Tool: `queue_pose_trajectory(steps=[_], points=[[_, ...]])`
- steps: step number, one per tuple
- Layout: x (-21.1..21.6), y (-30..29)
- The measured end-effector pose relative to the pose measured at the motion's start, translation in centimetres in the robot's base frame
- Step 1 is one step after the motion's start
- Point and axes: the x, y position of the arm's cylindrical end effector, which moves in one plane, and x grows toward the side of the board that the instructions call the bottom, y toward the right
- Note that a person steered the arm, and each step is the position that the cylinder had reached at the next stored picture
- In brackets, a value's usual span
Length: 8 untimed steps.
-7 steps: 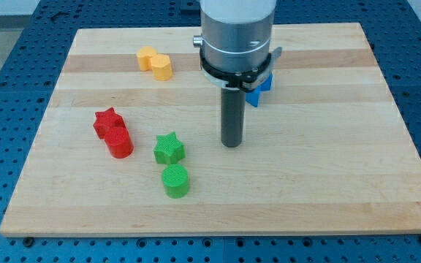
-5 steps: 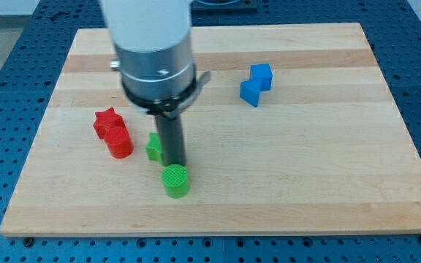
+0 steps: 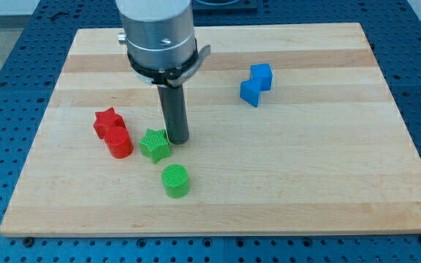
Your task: Move green star below to the red circle
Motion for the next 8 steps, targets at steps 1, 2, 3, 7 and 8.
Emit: queue_pose_trajectory(steps=[1, 2, 3, 7, 8], points=[[-0.5, -1.9], [0.3, -3.3], [0.6, -3.3], [2.4, -4.2], [2.4, -5.8]])
